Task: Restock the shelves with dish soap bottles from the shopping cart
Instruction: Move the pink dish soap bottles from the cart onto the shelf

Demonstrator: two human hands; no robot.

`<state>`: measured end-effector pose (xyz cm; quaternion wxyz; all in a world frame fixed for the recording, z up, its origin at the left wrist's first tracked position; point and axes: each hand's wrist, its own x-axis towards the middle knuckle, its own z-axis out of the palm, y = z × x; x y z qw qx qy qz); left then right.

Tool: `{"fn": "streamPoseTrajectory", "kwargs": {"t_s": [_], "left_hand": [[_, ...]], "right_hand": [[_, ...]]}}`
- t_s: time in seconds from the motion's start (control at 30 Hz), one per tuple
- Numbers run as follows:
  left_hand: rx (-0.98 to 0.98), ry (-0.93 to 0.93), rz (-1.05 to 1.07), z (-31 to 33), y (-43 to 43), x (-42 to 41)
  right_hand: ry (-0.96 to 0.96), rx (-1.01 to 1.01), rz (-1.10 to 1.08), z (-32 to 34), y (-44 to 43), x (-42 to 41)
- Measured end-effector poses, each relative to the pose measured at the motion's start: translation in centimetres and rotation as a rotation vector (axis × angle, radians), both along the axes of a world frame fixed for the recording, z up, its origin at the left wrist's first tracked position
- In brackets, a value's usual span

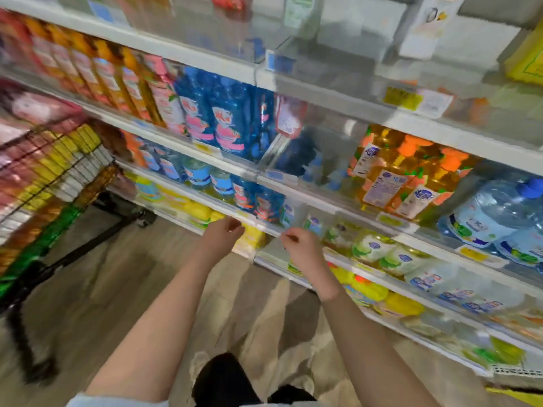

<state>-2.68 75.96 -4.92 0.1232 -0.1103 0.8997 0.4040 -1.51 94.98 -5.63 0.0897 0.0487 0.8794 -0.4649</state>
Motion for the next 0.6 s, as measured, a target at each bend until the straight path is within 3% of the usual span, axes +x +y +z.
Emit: {"fn": "streamPoseTrajectory", "kwargs": {"t_s": [0.17, 0.33, 0.6], "left_hand": [[-0.043, -0.256, 0.246, -4.3, -12.4, 6.9], [-0.013, -0.341, 0.492, -5.6, -23.2, 13.4], [0.01, -0.189, 0.863, -3.5, -35.3, 13.7]], "right_hand": [[-0.24, 0.172, 0.254, -4.3, -11.1, 3.5], [-0.4, 0.26, 0.584, -4.3, -22.3, 4.4], [-0.319, 0.289, 0.762, -3.3, -36.3, -0.4]]}}
